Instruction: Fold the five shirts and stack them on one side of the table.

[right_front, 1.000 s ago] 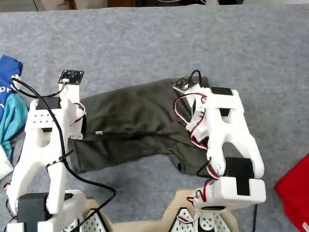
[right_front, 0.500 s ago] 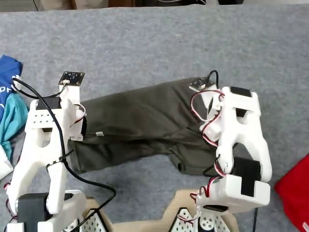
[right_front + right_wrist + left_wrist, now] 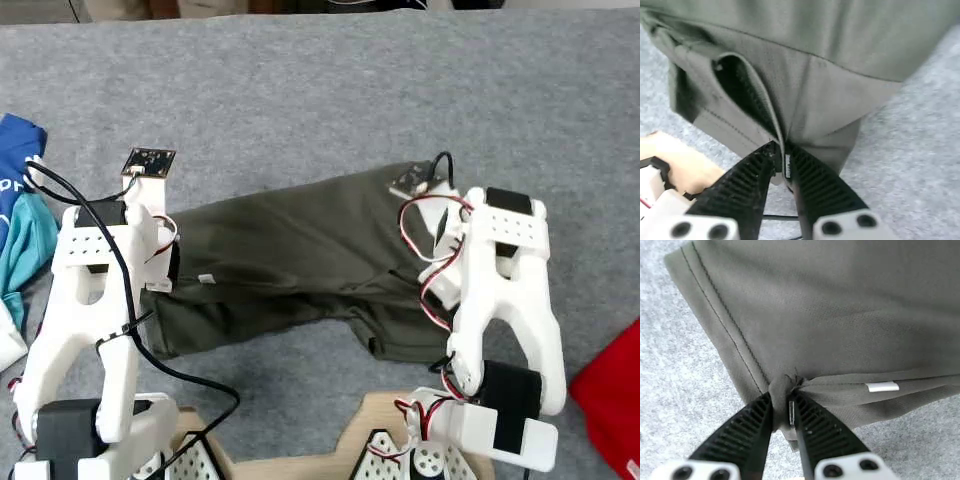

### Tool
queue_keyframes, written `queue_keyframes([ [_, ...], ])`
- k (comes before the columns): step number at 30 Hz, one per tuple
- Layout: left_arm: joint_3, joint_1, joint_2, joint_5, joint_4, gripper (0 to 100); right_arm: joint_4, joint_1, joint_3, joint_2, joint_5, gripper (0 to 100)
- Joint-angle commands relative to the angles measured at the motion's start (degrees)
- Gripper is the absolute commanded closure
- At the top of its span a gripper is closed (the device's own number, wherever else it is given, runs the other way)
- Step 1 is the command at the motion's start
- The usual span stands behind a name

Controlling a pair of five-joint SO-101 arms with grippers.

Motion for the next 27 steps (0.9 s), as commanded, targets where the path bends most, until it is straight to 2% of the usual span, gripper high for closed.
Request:
queue_keyframes([
  [1,-0.7,0.53,-1.89,-0.09,1.67,98,0.26,1.1,0.75,-3.12,0.44,98.0],
  [15,-0.26,0.53,-1.89,-0.18,2.37,98,0.7,1.19,1.19,-3.21,2.81,97.5],
  [27,-4.92,0.7,-1.98,-0.26,10.37,98,0.35,1.1,1.19,-3.21,2.81,97.5],
])
